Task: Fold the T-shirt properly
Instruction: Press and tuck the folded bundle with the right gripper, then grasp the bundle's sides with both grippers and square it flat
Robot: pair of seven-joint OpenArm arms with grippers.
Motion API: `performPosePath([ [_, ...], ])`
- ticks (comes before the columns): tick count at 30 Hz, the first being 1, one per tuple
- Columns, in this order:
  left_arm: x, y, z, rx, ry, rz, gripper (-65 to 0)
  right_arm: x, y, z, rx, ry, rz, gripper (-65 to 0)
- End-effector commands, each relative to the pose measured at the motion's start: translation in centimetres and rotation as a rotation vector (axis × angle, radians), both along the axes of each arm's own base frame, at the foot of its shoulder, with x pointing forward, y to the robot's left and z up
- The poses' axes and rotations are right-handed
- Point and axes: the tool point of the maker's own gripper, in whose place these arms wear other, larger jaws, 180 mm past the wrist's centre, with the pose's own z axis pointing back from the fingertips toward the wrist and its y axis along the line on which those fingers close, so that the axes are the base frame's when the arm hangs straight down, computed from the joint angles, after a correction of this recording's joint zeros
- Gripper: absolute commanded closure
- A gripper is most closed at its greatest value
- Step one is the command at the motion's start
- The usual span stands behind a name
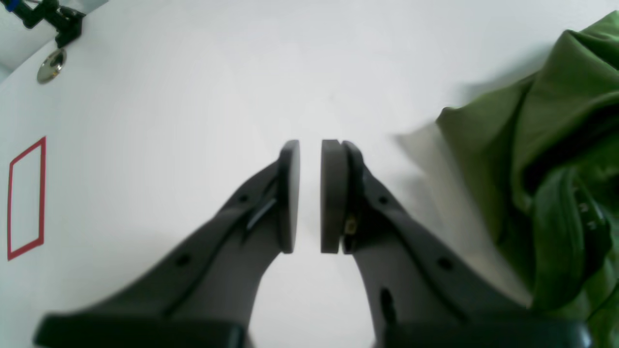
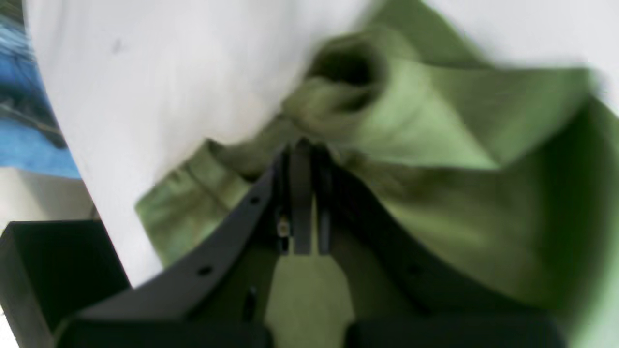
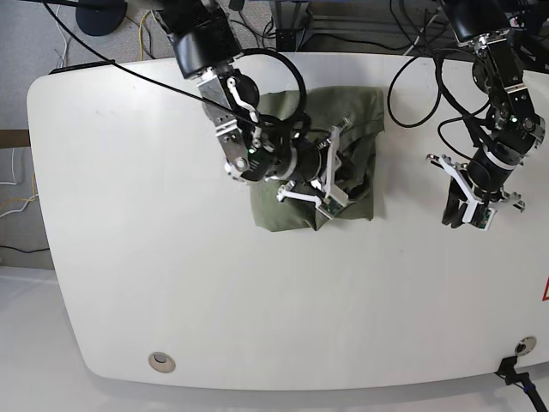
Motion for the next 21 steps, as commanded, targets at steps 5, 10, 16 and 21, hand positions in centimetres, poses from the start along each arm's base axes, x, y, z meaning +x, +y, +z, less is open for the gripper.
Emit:
performPosePath([
  [5, 0.6, 0.1, 1.7, 0.000, -0.056, -0.009, -7.3, 4.4, 2.9, 5.2, 0.075, -0.109, 0.007, 0.0],
  [10, 0.6, 0.0, 1.8, 0.002, -0.060, -0.010, -7.3, 7.1, 1.4, 7.5, 0.074, -0.177, -0.030, 0.0],
  [16, -0.3, -4.5, 0.9, -0.031, -0.037, -0.104, -7.3, 6.5, -3.8, 6.2, 0.004, -0.213, -0.087, 0.0],
  [21, -3.4, -11.1, -2.1, -0.095, 0.054, -0.257, -7.3, 6.4, -4.8, 5.9, 0.018, -0.236, -0.104, 0.0],
])
